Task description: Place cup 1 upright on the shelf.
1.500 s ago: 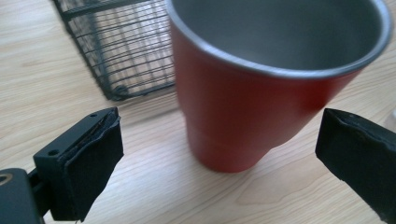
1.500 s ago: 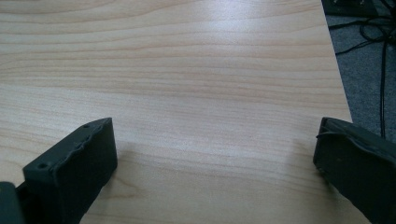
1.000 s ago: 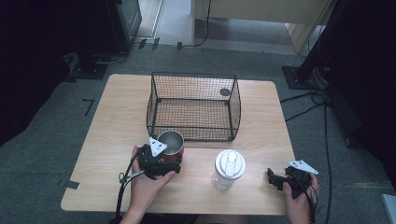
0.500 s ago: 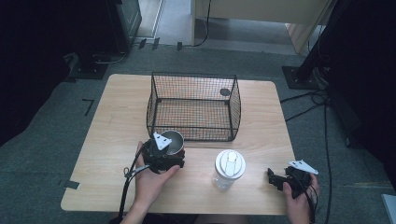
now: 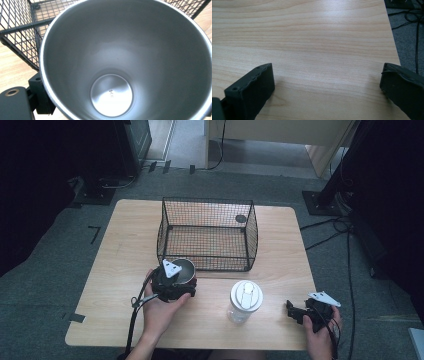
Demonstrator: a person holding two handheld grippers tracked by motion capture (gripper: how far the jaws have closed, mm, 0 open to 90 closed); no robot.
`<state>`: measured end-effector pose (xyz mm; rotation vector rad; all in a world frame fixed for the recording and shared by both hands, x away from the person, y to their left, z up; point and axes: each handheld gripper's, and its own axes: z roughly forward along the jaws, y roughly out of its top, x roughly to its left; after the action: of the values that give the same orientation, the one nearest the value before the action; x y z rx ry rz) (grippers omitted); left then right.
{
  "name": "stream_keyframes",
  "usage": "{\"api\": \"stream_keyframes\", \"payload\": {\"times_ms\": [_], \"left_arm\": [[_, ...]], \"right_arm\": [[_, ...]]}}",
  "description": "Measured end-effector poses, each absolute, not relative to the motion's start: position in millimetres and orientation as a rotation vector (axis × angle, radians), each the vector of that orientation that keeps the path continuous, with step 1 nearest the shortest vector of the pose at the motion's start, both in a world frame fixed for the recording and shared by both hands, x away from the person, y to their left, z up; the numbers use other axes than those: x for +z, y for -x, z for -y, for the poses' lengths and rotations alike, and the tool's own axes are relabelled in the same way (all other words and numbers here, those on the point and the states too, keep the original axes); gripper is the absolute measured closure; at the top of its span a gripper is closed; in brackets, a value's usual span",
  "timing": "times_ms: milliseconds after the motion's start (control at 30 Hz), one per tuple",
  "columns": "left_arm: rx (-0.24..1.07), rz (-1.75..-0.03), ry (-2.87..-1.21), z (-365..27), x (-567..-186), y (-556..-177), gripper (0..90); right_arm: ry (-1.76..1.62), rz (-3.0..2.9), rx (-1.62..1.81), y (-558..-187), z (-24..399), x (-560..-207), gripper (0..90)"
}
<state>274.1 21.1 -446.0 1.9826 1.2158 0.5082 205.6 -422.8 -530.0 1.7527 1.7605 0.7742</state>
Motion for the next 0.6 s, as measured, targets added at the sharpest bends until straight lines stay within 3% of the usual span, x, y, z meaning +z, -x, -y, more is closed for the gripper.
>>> {"api": "stream_keyframes", "payload": {"times_ms": [600], "left_arm": [[0.809,-0.998,-1.689,-25,-415,-252,8.0]], "right_arm": [[-1.753,-1.761,0.774,-206,423,-530,0.0]]}}
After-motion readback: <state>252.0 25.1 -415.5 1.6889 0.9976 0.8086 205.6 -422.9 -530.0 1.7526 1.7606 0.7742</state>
